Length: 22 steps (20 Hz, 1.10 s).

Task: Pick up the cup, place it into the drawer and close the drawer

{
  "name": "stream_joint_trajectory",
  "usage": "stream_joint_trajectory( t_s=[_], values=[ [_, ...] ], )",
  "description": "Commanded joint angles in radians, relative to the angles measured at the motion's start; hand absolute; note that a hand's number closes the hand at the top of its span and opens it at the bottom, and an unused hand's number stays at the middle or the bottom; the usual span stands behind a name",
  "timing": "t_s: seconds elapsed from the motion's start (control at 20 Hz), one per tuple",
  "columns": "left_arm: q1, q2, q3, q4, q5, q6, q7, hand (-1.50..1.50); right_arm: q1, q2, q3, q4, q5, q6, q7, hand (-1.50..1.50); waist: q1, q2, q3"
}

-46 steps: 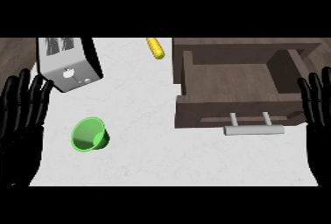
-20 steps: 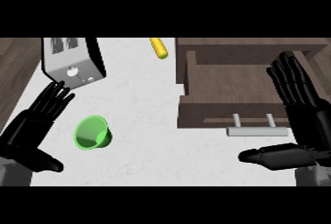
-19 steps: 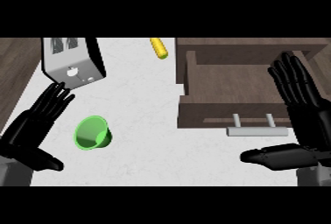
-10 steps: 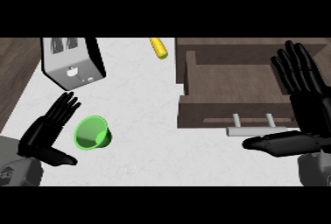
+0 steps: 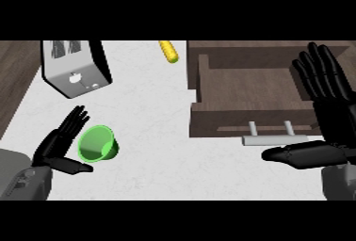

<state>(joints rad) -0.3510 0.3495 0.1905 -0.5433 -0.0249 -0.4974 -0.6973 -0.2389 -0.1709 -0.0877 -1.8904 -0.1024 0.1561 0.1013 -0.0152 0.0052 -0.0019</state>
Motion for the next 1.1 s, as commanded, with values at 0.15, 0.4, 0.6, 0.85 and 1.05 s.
stream_joint_trajectory(
  t_s=[0.15,0.4,0.6,0.85,1.05],
  values=[
    [-0.042,-0.016,-0.022,0.228,-0.076,-0.001,-0.260,-1.50,-0.012,-0.024,-0.036,0.040,-0.030,0.035,-0.030,-1.50,-0.006,0.003,-0.001],
    [-0.106,-0.053,-0.009,0.279,-0.067,0.035,-0.279,-1.50,-0.015,0.000,-0.001,0.027,-0.017,0.026,-0.023,-1.50,-0.020,0.009,-0.003],
    [-0.100,-0.003,-0.016,0.300,-0.076,-0.026,-0.328,-1.50,-0.054,-0.027,-0.017,0.045,-0.011,0.024,0.016,-1.50,-0.013,0.007,-0.003],
    [-0.123,-0.013,-0.017,0.332,-0.086,0.012,-0.350,-1.50,-0.046,-0.039,-0.059,0.036,-0.056,0.041,-0.002,-1.50,-0.023,0.010,-0.004],
    [-0.154,-0.073,-0.034,0.335,-0.100,0.036,-0.346,-1.50,-0.085,-0.034,-0.028,0.060,-0.018,0.026,0.020,-1.50,-0.017,0.010,-0.003]
  ],
)
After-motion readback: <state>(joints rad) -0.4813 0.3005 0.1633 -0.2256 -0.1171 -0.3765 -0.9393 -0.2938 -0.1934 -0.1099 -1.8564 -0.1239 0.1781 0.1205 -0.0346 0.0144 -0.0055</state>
